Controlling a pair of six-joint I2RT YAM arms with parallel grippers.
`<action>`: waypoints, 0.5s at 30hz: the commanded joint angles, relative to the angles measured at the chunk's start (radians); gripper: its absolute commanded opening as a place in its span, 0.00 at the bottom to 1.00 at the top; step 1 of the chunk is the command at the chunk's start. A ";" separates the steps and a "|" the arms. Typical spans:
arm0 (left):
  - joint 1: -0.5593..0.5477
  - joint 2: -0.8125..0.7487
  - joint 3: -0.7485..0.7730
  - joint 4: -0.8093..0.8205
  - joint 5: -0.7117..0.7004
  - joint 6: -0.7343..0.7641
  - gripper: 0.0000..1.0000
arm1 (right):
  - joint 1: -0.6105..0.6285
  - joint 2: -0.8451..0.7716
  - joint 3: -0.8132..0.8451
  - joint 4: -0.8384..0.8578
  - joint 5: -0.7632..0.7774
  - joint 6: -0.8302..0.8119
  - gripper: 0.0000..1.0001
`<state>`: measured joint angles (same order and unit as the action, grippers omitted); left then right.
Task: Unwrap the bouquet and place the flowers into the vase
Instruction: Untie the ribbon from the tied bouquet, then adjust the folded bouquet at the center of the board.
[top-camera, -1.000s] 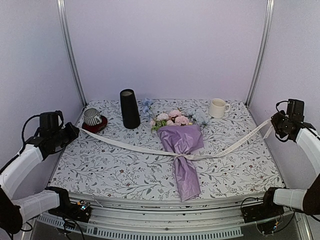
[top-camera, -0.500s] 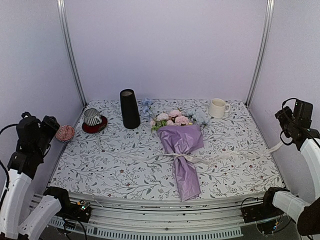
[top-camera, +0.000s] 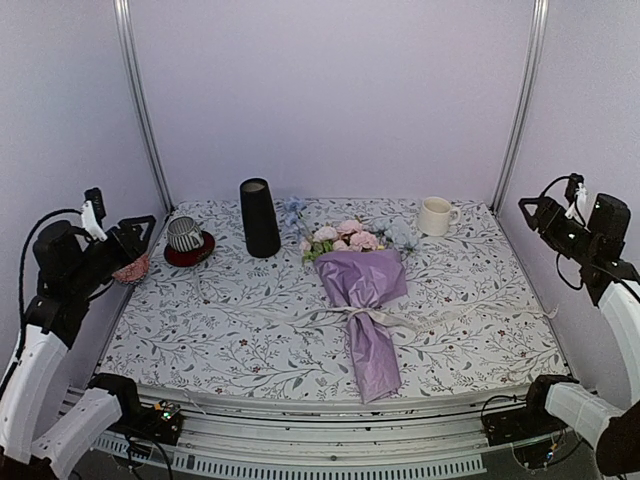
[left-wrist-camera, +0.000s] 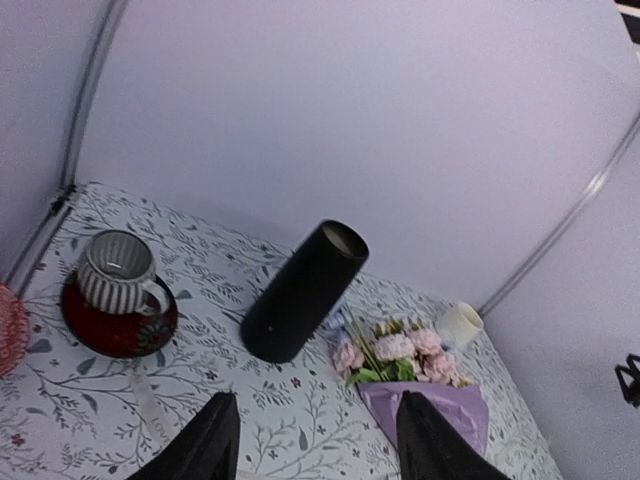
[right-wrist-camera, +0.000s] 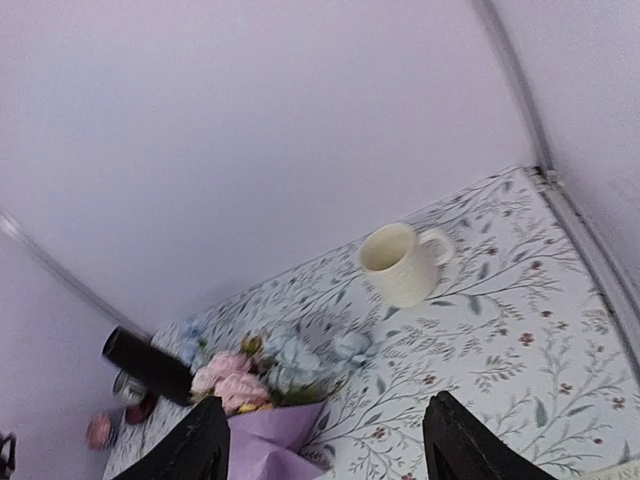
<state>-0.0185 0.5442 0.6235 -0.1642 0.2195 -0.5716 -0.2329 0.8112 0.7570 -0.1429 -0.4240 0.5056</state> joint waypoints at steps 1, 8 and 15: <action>-0.077 0.073 -0.072 0.160 0.296 0.047 0.56 | 0.110 0.049 -0.035 0.145 -0.302 -0.082 0.67; -0.411 0.122 -0.182 0.331 0.151 0.115 0.54 | 0.463 0.074 -0.178 0.318 -0.288 -0.165 0.59; -0.643 0.336 -0.199 0.464 0.060 0.162 0.42 | 0.664 0.187 -0.213 0.338 -0.192 -0.285 0.41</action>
<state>-0.5686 0.7765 0.4431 0.1703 0.3424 -0.4614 0.3679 0.9451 0.5613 0.1234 -0.6624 0.3050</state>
